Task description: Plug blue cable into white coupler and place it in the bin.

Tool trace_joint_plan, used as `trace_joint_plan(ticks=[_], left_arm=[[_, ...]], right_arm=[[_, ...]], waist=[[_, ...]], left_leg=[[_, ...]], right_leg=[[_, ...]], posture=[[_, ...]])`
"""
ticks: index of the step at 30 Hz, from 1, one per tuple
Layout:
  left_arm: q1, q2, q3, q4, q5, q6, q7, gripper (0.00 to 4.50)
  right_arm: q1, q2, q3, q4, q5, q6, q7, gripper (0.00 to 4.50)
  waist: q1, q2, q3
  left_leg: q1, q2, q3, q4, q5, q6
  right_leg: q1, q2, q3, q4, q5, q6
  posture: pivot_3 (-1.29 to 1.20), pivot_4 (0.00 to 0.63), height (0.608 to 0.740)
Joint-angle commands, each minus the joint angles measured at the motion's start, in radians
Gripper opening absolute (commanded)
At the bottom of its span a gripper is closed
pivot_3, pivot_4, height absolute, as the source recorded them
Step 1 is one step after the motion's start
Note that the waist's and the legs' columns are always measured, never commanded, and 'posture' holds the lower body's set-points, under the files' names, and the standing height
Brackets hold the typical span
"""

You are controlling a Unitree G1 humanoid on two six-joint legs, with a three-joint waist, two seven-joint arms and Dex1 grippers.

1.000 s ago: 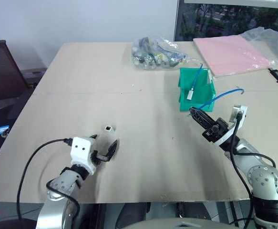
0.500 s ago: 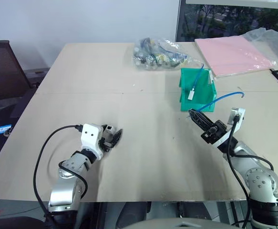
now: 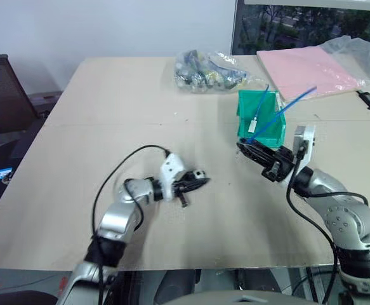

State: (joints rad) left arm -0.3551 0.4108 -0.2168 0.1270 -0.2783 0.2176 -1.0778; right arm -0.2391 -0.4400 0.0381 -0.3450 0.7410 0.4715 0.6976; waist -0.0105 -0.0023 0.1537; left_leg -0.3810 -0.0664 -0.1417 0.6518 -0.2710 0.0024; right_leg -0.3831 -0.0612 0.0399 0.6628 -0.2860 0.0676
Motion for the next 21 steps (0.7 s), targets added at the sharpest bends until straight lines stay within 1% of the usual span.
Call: trace_joint_plan(ticks=[1, 3, 6, 10, 13, 16, 21], left_arm=[[-0.146, -0.046, -0.083, 0.212, 0.032, -0.109, -0.181, 0.59], [-0.235, -0.073, -0.115, 0.372, 0.076, -0.19, -0.245, 0.59], [-0.337, -0.108, -0.137, 0.573, 0.139, -0.325, -0.284, 0.59], [-0.419, -0.141, -0.137, 0.744, 0.184, -0.439, -0.33, 0.59], [-0.449, -0.156, -0.137, 0.817, 0.199, -0.484, -0.362, 0.59], [-0.472, -0.177, -0.126, 0.865, 0.212, -0.518, -0.352, 0.59], [-0.483, -0.195, -0.108, 0.891, 0.219, -0.537, -0.36, 0.59]], right_arm=[[-0.039, -0.03, 0.094, 0.081, -0.144, -0.112, 0.14, 0.0], [-0.06, -0.02, 0.114, 0.137, -0.188, -0.16, 0.174, 0.0], [-0.076, -0.012, 0.122, 0.192, -0.236, -0.209, 0.204, 0.0], [-0.061, -0.018, 0.138, 0.233, -0.294, -0.267, 0.254, 0.0], [-0.061, -0.006, 0.152, 0.242, -0.312, -0.288, 0.28, 0.0], [-0.075, 0.017, 0.158, 0.249, -0.318, -0.271, 0.275, 0.0], [-0.081, 0.023, 0.16, 0.292, -0.358, -0.281, 0.287, 0.0]], waist=[[-0.005, -0.001, 0.001], [-0.014, -0.002, 0.001], [-0.015, -0.002, 0.001], [-0.005, -0.002, 0.001], [-0.004, -0.003, 0.0], [-0.004, -0.003, 0.0], [0.0, -0.003, 0.0]], left_leg=[[-0.001, 0.0, 0.0, 0.0, 0.0, 0.0], [-0.002, 0.0, 0.001, 0.0, 0.0, 0.0], [-0.002, 0.0, 0.0, 0.001, 0.0, 0.0], [0.0, 0.0, -0.002, 0.002, 0.0, 0.0], [0.002, -0.001, -0.003, 0.004, 0.0, 0.0], [0.002, -0.001, -0.003, 0.005, 0.0, 0.0], [0.001, -0.001, -0.005, 0.009, 0.0, 0.0]], right_leg=[[-0.001, 0.0, 0.0, 0.0, 0.0, 0.0], [-0.002, 0.001, 0.0, -0.001, 0.0, 0.0], [-0.003, 0.001, 0.0, 0.0, 0.0, 0.0], [0.001, 0.0, -0.002, 0.001, 0.0, 0.0], [0.004, 0.001, -0.003, 0.001, 0.001, 0.002], [0.004, 0.001, -0.003, 0.002, 0.001, 0.003], [0.005, 0.0, -0.005, 0.002, 0.002, 0.003]], posture=[[0.0, 0.15, 0.74], [0.0, 0.15, 0.74], [0.0, 0.15, 0.74], [0.0, 0.15, 0.74], [0.0, 0.15, 0.74], [0.0, 0.15, 0.74], [0.0, 0.15, 0.74]])
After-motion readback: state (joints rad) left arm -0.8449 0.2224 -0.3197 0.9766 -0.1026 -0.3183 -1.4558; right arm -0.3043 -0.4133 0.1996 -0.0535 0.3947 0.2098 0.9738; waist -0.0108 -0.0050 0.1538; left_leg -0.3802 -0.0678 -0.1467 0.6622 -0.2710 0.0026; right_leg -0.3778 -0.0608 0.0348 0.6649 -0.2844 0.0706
